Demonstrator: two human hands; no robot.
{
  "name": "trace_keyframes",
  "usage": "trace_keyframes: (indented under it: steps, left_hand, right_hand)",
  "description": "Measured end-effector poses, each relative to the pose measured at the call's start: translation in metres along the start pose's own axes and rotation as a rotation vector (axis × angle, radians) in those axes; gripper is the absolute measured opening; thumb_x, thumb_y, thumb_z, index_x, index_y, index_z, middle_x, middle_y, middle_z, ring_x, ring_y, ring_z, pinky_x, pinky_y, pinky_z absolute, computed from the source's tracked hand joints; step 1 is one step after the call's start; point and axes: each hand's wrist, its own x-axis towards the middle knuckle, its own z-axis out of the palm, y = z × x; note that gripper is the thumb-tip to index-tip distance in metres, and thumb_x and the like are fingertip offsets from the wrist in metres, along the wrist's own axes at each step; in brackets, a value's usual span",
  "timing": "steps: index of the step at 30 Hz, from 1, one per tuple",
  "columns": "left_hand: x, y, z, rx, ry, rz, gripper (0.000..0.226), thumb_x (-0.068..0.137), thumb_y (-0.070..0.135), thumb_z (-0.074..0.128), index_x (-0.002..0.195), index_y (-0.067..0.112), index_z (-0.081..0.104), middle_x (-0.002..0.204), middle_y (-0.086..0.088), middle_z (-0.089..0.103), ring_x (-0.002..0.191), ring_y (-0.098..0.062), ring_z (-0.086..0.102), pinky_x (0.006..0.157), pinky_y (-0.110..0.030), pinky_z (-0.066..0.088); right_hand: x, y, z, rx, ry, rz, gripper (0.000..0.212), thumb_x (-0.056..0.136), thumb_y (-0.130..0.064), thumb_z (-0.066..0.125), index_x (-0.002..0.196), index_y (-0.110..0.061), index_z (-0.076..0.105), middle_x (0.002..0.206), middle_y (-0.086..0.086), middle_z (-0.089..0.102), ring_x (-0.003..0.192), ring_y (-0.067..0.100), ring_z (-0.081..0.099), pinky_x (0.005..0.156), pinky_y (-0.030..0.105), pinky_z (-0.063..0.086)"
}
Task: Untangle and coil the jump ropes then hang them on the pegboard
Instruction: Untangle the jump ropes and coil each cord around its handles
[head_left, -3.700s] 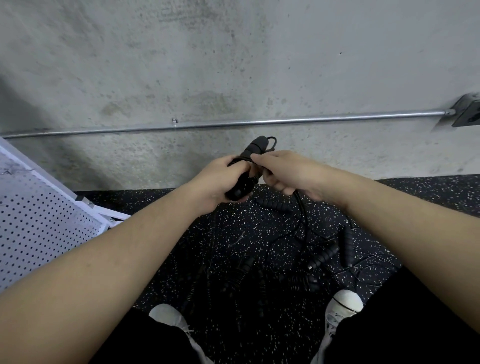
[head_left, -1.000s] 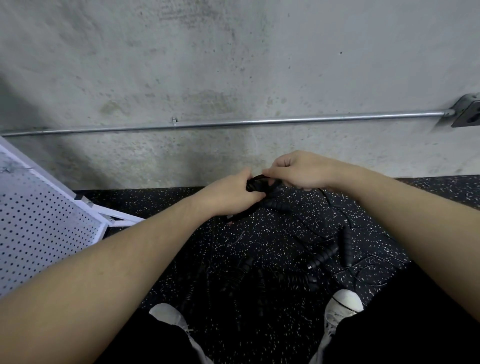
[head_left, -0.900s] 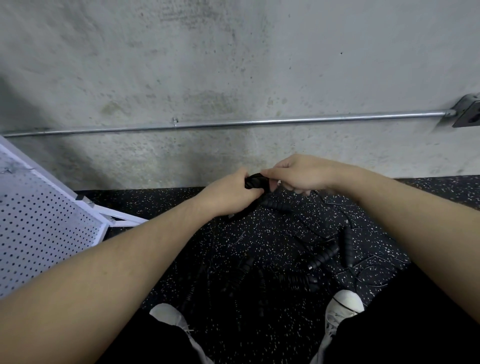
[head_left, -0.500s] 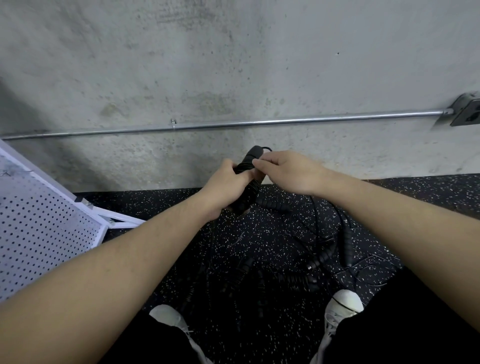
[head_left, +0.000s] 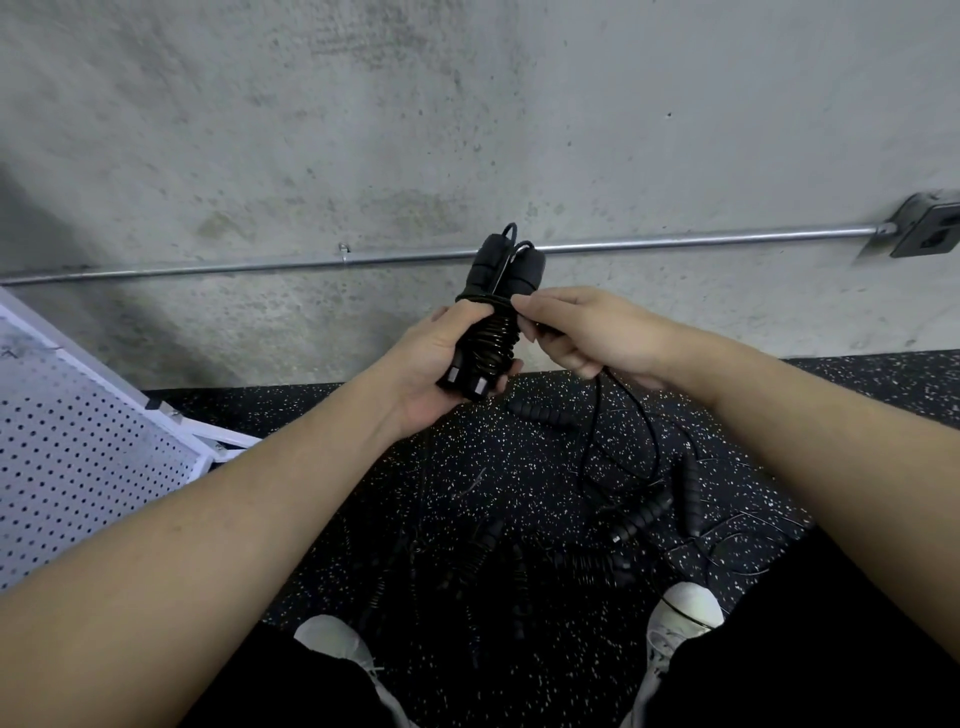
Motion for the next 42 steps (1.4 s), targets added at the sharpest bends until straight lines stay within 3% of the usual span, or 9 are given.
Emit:
trace_keyframes:
  steps: [7,16,20,24,26,28,32,37,42]
  left_hand:
    - [-0.007,0.007,0.006,0.014,-0.043,0.057,0.052,0.100,0.061,0.042,0.114,0.018,0.068,0.080,-0.001,0.066,0.063,-0.021,0.065,0.047,-0.026,0.047]
    - [-0.013,0.026,-0.006,-0.053,-0.057,0.046,0.045,0.101,0.051,0.048,0.107,0.012,0.070,0.084,-0.003,0.072,0.063,-0.023,0.066,0.047,-0.026,0.050]
    - [-0.012,0.034,-0.015,0.000,-0.060,0.031,0.045,0.101,0.052,0.049,0.110,0.014,0.071,0.092,-0.005,0.073,0.079,-0.023,0.071,0.059,-0.031,0.057]
    - [-0.012,0.034,-0.021,-0.010,-0.063,0.032,0.047,0.102,0.050,0.049,0.114,0.010,0.070,0.093,-0.009,0.072,0.078,-0.022,0.069,0.056,-0.030,0.055]
    - [-0.013,0.034,-0.023,-0.043,-0.086,0.042,0.045,0.102,0.047,0.047,0.111,0.010,0.071,0.095,-0.009,0.073,0.072,-0.022,0.068,0.050,-0.028,0.052]
    - [-0.014,0.034,-0.023,-0.053,-0.106,0.052,0.045,0.102,0.046,0.046,0.109,0.010,0.072,0.095,-0.010,0.074,0.066,-0.021,0.066,0.045,-0.027,0.050]
    - [-0.015,0.037,-0.026,-0.056,-0.150,0.063,0.046,0.101,0.046,0.045,0.108,0.011,0.073,0.090,-0.010,0.073,0.059,-0.019,0.062,0.042,-0.024,0.048]
    - [-0.014,0.037,-0.031,-0.043,-0.240,0.048,0.046,0.091,0.049,0.050,0.089,0.016,0.082,0.084,-0.010,0.072,0.056,-0.018,0.062,0.041,-0.024,0.048]
    - [-0.015,0.031,-0.029,0.202,-0.362,0.008,0.046,0.095,0.050,0.046,0.087,0.020,0.080,0.082,-0.009,0.073,0.056,-0.018,0.065,0.044,-0.025,0.052]
  right_hand:
    - [-0.004,0.002,-0.005,0.012,-0.048,-0.015,0.047,0.099,-0.053,0.051,0.064,-0.022,0.045,0.052,-0.004,0.029,0.047,0.014,0.022,0.044,0.023,0.023]
    - [-0.014,0.006,-0.025,0.105,-0.210,0.009,0.035,0.090,-0.051,0.051,0.074,-0.020,0.055,0.053,-0.004,0.028,0.050,0.015,0.023,0.049,0.025,0.030]
    - [-0.013,0.013,-0.032,0.124,-0.238,-0.042,0.030,0.099,-0.039,0.048,0.095,-0.014,0.063,0.058,-0.003,0.038,0.060,0.018,0.044,0.074,0.033,0.050]
    - [-0.010,0.017,-0.032,0.096,-0.226,-0.016,0.026,0.096,-0.035,0.047,0.100,-0.014,0.062,0.062,-0.002,0.050,0.077,0.023,0.063,0.097,0.042,0.049]
    - [-0.009,0.017,-0.029,0.087,-0.198,-0.016,0.028,0.094,-0.040,0.049,0.092,-0.014,0.060,0.057,-0.002,0.044,0.060,0.019,0.057,0.092,0.046,0.056]
    - [-0.008,0.015,-0.027,0.032,-0.143,-0.025,0.033,0.093,-0.048,0.052,0.078,-0.018,0.057,0.053,-0.001,0.037,0.047,0.016,0.043,0.071,0.031,0.058]
    - [-0.009,0.012,-0.029,0.095,-0.166,-0.017,0.044,0.095,-0.055,0.053,0.068,-0.021,0.045,0.056,-0.003,0.029,0.050,0.015,0.025,0.048,0.019,0.037]
    - [-0.010,0.013,-0.031,0.210,-0.316,0.022,0.026,0.101,-0.036,0.047,0.082,-0.018,0.051,0.063,-0.004,0.026,0.053,0.013,0.026,0.057,0.027,0.039]
    - [-0.009,0.013,-0.025,0.030,-0.176,0.086,0.029,0.088,-0.047,0.061,0.075,-0.021,0.058,0.057,-0.003,0.041,0.050,0.012,0.040,0.077,0.037,0.056]
